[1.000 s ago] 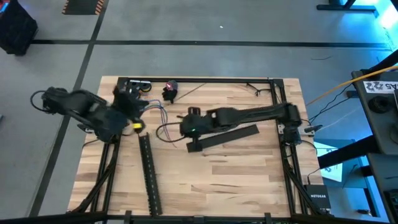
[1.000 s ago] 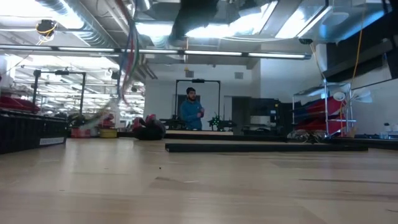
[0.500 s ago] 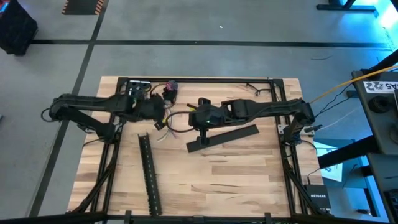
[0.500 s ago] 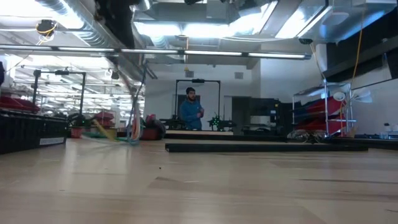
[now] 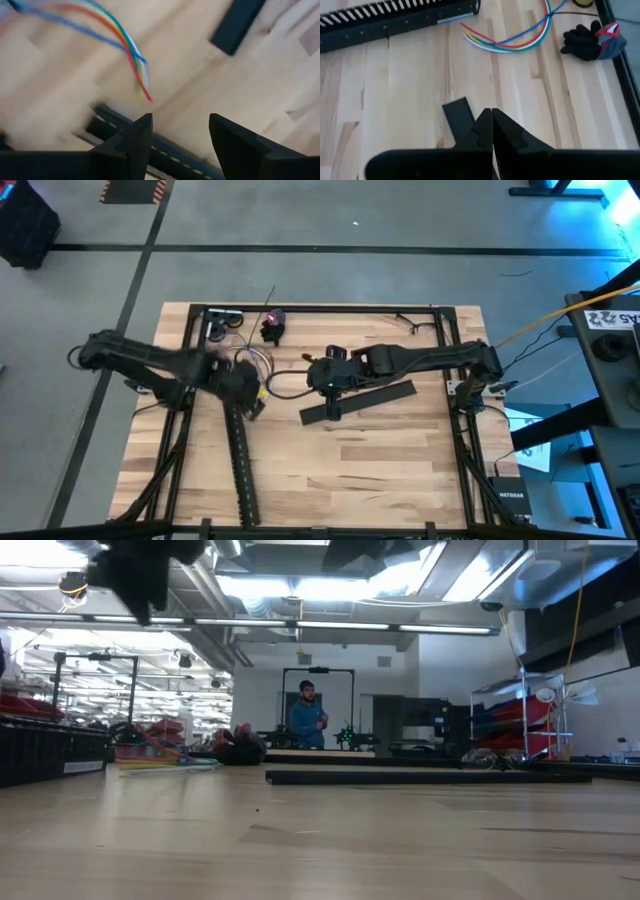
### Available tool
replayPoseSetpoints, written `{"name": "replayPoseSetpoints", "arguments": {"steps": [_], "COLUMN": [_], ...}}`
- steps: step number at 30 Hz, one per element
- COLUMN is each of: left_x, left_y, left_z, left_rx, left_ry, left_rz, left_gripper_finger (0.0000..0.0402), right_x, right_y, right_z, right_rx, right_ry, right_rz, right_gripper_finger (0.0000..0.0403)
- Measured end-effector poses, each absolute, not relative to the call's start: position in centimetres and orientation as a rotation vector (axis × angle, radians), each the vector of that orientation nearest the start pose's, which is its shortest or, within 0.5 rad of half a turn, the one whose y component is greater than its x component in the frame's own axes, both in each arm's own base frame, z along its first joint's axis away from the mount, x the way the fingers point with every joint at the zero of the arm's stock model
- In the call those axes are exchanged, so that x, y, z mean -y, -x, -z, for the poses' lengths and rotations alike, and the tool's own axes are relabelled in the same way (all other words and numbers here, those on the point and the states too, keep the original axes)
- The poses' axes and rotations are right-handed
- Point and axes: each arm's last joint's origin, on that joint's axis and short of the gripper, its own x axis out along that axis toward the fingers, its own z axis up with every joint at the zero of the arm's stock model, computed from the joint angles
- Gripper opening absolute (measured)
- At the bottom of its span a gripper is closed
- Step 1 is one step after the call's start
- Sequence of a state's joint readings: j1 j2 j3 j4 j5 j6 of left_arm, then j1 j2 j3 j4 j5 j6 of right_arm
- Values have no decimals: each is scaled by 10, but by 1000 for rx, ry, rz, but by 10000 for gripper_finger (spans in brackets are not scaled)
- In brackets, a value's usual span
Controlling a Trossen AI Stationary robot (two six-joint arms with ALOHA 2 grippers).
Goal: Ziptie cables
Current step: Adjust the black cable duct
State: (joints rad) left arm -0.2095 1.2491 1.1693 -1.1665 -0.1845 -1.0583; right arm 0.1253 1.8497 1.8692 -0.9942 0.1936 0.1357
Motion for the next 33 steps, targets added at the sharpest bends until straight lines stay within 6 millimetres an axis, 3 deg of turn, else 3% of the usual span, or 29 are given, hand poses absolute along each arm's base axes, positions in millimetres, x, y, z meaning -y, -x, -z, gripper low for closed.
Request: {"name": "replayPoseSetpoints", "arguments": {"steps": [5, 11, 17, 22, 33], "left_x": [78, 101, 114, 119, 124], "left_y": [-210, -215, -218, -222, -229], "left_z": [-274, -233, -210, -203, -166], "left_rx": [-1089, -1134, -1245, -1222, -1252], "left_ry": [812, 849, 844, 874, 862], "left_rz": [-654, -745, -787, -788, -791], "left_gripper_finger": [182, 163, 151, 150, 149], "right_x": [-44, -46, -47, -47, -47], "right_y": [-397, -407, -408, -408, -408], "right_z": [-333, -322, -319, -319, -319], "right_rx": [-960, -960, -977, -981, -984], "right_ry": [35, 58, 62, 66, 82], "right_rz": [133, 98, 50, 47, 38], "right_gripper_finger": [0, 0, 0, 0, 0]}}
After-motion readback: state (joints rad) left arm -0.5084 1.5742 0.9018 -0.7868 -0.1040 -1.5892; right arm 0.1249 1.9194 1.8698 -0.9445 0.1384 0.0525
